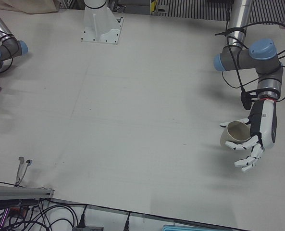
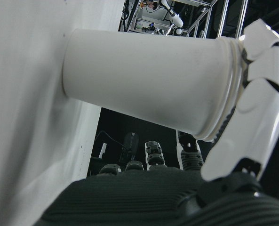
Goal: Pour water
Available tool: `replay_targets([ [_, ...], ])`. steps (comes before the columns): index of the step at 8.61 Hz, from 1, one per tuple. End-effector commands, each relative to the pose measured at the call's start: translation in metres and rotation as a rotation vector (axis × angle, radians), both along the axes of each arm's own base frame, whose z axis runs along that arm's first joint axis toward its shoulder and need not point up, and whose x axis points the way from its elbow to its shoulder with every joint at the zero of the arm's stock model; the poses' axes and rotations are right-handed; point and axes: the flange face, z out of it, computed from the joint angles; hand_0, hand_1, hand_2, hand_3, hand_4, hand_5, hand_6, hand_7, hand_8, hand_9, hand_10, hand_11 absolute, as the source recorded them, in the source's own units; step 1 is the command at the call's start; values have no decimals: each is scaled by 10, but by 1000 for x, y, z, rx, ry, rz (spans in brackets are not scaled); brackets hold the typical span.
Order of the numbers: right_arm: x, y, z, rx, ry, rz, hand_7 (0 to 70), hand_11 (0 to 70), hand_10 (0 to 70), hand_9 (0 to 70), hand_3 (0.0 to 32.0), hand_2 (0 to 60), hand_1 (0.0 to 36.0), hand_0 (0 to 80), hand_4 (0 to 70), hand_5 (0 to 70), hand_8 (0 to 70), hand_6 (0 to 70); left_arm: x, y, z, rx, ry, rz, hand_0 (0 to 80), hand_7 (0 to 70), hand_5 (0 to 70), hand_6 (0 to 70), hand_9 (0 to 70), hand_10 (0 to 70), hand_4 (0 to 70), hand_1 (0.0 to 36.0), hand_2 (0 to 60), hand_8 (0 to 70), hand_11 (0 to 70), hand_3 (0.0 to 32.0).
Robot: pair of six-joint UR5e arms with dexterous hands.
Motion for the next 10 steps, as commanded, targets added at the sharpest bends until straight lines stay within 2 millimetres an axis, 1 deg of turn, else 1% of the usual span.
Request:
replay_targets([
  [1,-1,-2,-2,1,-1,3,128,0,0,11,0,221,141,460,237,185,3,69,-2,0,-1,1,0,-3,800,296,344,133,169,111,492,221,0,121,181,0],
  [2,-1,-2,-2,1,-1,3,126,0,0,11,0,228,152,467,239,187,3,68,-2,0,-2,3,1,-3,800,295,342,133,168,111,491,219,0,120,181,0],
  [3,-1,-2,-2,1,-1,3,135,0,0,13,0,260,178,479,236,182,4,74,-2,0,-1,3,0,0,800,295,342,133,167,111,492,218,0,120,180,0],
  [4,-3,-3,-6,5,-6,3,174,0,0,20,0,301,197,485,241,200,7,89,-2,0,-1,1,5,3,800,297,342,133,169,111,492,218,0,121,180,0],
  [5,-5,-4,-8,7,-9,3,268,0,0,39,0,328,198,485,266,257,15,128,-3,0,-1,0,10,2,800,297,340,133,167,111,491,215,0,120,180,0],
  [6,-5,-5,-9,7,-10,3,341,1,0,54,0,344,196,485,282,286,23,165,-3,1,-1,-1,9,2,800,296,339,133,168,112,491,215,0,120,181,0],
  [7,-4,-5,-9,8,-10,4,399,27,10,65,0,355,192,483,285,307,29,196,-3,1,-1,-2,11,2,800,295,338,132,167,111,488,216,0,119,180,0],
  [8,-4,-5,-9,8,-10,4,423,61,33,70,0,338,185,481,261,304,31,205,-3,1,-1,-2,11,2,800,295,338,132,167,110,487,216,0,119,180,0],
  [9,-2,-7,-9,8,-10,9,408,74,42,67,0,328,184,481,251,302,29,199,-3,1,-1,-2,11,2,797,295,339,132,166,110,489,214,0,118,179,0],
  [10,3,-10,-10,9,-11,17,415,114,70,69,0,323,182,481,236,307,31,207,-3,1,-1,-2,11,2,795,295,337,132,166,110,490,213,0,118,178,0],
])
